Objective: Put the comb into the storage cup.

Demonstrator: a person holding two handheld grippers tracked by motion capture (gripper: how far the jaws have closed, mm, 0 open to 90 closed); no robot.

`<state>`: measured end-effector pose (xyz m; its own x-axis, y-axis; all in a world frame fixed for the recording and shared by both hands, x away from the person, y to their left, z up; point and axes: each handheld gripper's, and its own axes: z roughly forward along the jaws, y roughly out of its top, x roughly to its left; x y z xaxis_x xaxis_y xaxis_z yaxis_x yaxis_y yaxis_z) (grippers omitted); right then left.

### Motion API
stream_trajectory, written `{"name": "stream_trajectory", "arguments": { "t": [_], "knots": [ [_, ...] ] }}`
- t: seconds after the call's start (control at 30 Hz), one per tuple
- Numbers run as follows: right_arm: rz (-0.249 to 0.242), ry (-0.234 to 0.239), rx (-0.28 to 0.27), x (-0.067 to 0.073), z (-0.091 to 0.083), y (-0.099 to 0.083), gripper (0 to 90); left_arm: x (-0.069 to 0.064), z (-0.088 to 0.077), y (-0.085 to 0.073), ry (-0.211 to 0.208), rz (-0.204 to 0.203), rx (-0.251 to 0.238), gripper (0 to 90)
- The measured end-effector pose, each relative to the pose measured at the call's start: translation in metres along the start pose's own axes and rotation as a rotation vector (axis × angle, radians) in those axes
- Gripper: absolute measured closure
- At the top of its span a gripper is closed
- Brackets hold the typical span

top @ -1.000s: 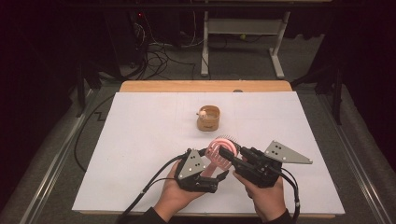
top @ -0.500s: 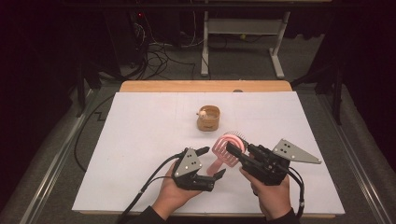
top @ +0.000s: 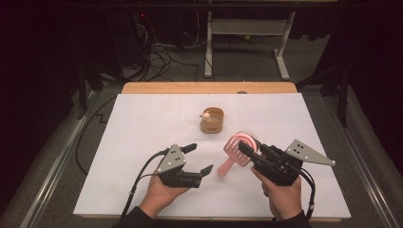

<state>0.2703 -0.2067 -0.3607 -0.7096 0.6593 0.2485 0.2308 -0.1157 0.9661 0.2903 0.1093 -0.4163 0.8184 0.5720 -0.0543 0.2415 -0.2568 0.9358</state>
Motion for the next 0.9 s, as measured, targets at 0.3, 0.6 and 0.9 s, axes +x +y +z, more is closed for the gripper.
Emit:
{"name": "stream_trajectory", "arguments": {
  "t": [0.3, 0.6, 0.9],
  "knots": [
    [-0.020, -0.011, -0.002, 0.000, -0.002, 0.001, 67.3, 0.028, -0.034, -0.020, 0.104, -0.028, 0.021, 3.9],
    [-0.010, -0.035, -0.015, -0.009, -0.008, 0.003, 67.3, 0.052, -0.044, -0.049, 0.146, -0.099, 0.021, 0.0],
    [-0.014, -0.076, -0.022, -0.017, -0.014, 0.004, 67.2, 0.059, -0.053, -0.058, 0.182, -0.109, -0.033, 0.0]
  ]
}}
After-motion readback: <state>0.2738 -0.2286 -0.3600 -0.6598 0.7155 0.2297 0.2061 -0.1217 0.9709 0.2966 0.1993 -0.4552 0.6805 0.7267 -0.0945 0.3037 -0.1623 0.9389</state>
